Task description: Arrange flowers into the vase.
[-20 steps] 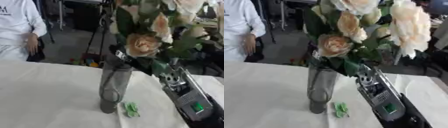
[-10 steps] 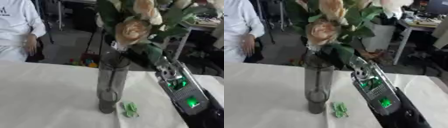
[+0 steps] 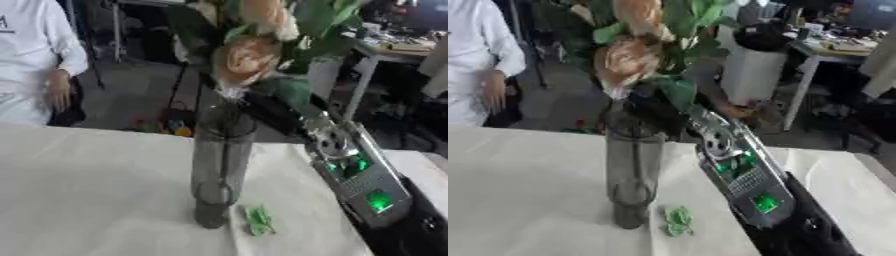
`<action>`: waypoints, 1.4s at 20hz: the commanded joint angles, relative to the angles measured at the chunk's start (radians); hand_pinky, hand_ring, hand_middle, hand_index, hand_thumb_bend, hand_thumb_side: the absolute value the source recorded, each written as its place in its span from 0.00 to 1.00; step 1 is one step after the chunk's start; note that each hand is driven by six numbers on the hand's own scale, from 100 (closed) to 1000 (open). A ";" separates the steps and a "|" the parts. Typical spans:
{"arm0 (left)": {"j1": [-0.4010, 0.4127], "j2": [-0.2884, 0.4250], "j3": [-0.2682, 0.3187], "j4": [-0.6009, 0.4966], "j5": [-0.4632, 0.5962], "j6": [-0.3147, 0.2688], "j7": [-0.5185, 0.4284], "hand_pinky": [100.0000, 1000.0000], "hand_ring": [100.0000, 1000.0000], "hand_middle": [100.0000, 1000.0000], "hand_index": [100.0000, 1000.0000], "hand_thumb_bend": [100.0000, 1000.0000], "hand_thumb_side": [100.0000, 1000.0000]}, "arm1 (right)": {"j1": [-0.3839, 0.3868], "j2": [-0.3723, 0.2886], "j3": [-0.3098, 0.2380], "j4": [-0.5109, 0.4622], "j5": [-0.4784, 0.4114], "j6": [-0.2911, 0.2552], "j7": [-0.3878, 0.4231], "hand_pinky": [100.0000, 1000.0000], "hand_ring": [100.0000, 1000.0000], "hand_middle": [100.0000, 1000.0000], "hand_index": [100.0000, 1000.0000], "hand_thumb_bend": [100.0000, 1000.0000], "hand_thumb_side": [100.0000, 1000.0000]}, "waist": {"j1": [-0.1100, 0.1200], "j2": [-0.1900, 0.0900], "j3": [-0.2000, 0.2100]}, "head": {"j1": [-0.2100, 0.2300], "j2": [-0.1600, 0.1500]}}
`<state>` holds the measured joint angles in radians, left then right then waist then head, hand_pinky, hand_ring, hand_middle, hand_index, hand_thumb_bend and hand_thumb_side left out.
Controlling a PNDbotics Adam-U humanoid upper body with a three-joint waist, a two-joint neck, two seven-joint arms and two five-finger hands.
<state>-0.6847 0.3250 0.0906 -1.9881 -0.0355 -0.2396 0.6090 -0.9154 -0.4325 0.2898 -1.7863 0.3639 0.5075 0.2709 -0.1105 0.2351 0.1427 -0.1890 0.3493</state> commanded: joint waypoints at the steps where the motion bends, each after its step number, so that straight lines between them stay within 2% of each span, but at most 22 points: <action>1: -0.007 0.012 -0.001 -0.012 0.002 0.000 -0.004 0.88 0.89 0.85 0.96 0.00 1.00 | -0.015 -0.035 -0.001 -0.002 0.033 -0.007 0.041 0.89 0.95 0.83 0.99 0.54 1.00 | 0.005 -0.023 -0.002 | -0.007 -0.013; 4: -0.005 0.014 -0.002 -0.012 0.002 0.001 -0.005 0.88 0.89 0.85 0.96 0.00 1.00 | -0.007 -0.045 0.006 0.003 0.040 -0.007 0.084 0.90 0.96 0.85 1.00 0.60 1.00 | 0.003 -0.024 -0.005 | -0.008 -0.013; 5: -0.005 0.014 -0.002 -0.012 0.001 0.001 -0.005 0.88 0.89 0.85 0.96 0.00 1.00 | -0.004 -0.048 0.010 0.006 0.037 -0.006 0.098 0.91 0.97 0.86 1.00 0.67 0.95 | 0.002 -0.024 -0.005 | -0.008 -0.013; 9: -0.005 0.014 -0.001 -0.012 0.001 0.001 -0.005 0.88 0.89 0.85 0.96 0.00 1.00 | 0.006 -0.052 0.012 0.010 0.024 0.008 0.157 0.91 0.98 0.87 1.00 0.76 0.87 | 0.002 -0.024 -0.007 | -0.006 -0.018; 18: -0.006 0.013 -0.001 -0.012 0.002 0.001 -0.004 0.88 0.89 0.85 0.96 0.00 1.00 | 0.023 -0.051 -0.023 -0.034 0.069 0.032 0.258 0.91 0.98 0.87 1.00 0.77 0.90 | 0.009 -0.021 -0.011 | -0.004 -0.022; 28: -0.010 0.012 -0.002 -0.012 0.002 0.002 -0.005 0.88 0.89 0.85 0.96 0.00 1.00 | 0.026 -0.043 -0.045 -0.075 0.049 0.046 0.232 0.91 0.97 0.88 1.00 0.76 0.92 | 0.016 -0.015 -0.015 | -0.007 -0.029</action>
<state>-0.6784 0.3250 0.0904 -1.9881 -0.0355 -0.2380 0.6073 -0.8722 -0.4594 0.2613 -1.8366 0.4190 0.5508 0.5112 -0.1045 0.2347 0.1289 -0.1948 0.3325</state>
